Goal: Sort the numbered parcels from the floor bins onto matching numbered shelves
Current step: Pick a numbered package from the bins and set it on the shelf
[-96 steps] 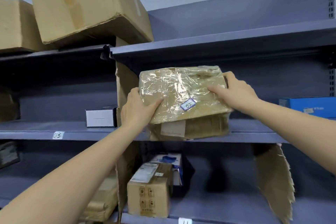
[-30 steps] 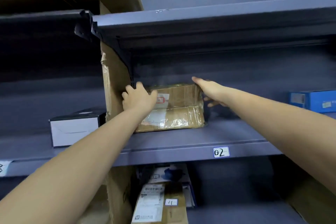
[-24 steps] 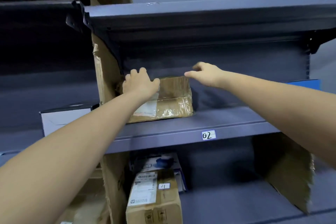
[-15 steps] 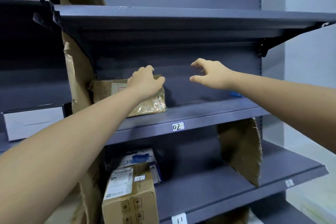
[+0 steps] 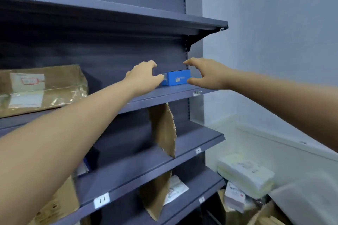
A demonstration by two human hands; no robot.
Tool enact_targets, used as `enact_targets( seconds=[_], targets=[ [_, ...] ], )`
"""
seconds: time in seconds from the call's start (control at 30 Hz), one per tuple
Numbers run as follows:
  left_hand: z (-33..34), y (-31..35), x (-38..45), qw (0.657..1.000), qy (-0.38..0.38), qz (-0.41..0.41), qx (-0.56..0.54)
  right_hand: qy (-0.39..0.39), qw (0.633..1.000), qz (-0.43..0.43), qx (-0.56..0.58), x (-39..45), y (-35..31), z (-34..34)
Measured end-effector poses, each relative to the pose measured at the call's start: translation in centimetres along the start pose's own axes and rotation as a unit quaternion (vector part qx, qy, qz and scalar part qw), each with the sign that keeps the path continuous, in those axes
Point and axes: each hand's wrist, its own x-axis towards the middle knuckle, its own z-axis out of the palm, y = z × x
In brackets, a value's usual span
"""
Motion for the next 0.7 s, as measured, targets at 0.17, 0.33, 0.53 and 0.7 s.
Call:
enact_targets(
  seconds=[0.17,0.33,0.53,0.7],
  targets=[
    [5.6,8.0,-0.8,0.998,-0.044,0.039,-0.026,-0.033,0.998,0.048,-0.038,-7.9,6.5,-1.3],
    [10.7,15.9,-2.2,0.991,-0.079,0.088,-0.06,-0.056,0.992,0.094,-0.067,-15.2,12.6,-2.4],
    [16.0,23.1,-2.4,0.98,-0.12,0.124,-0.098,-0.089,0.981,0.154,-0.075,-21.7,18.2,-3.2],
    [21.8,28.1,-2.4,0.967,-0.161,0.162,-0.114,-0.099,0.97,0.209,-0.076,-25.8,23.1,-2.3]
  ],
)
